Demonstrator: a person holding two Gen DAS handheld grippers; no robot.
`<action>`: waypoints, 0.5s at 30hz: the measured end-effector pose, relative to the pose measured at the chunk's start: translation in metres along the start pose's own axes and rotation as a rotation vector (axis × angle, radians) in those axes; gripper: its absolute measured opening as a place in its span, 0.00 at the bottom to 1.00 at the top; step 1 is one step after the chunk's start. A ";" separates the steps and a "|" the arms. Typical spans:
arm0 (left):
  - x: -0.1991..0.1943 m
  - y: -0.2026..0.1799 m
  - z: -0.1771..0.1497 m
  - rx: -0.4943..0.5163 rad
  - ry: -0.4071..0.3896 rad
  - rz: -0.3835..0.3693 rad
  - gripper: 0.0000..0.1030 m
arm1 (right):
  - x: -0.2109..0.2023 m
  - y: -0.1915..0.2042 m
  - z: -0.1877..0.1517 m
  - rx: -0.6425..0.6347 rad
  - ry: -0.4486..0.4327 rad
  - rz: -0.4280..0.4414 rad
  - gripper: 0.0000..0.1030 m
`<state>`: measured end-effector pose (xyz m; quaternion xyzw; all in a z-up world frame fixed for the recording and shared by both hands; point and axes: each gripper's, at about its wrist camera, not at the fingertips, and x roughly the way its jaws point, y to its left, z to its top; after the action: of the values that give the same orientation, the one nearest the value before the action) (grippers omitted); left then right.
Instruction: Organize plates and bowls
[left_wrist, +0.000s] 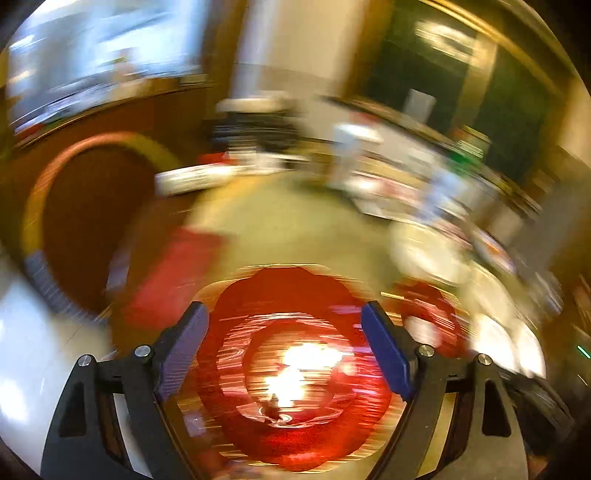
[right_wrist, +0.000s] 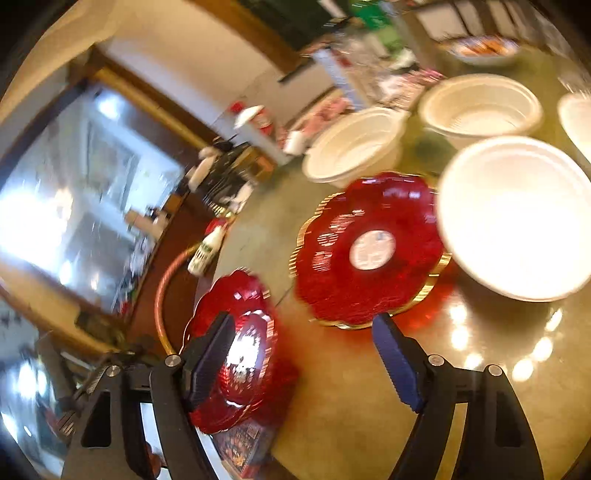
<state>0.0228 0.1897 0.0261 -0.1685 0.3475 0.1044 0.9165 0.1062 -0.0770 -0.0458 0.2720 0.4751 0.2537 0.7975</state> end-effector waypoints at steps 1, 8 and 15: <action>0.005 -0.019 0.005 0.056 0.027 -0.068 0.83 | 0.002 -0.006 0.002 0.021 0.011 0.002 0.77; 0.086 -0.090 0.039 0.135 0.270 -0.204 0.83 | 0.009 -0.034 0.021 0.116 0.024 -0.001 0.77; 0.152 -0.109 0.038 0.144 0.415 -0.154 0.78 | 0.021 -0.053 0.041 0.158 0.052 0.018 0.76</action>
<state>0.1909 0.1146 -0.0236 -0.1465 0.5210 -0.0279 0.8404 0.1594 -0.1099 -0.0782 0.3316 0.5115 0.2296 0.7587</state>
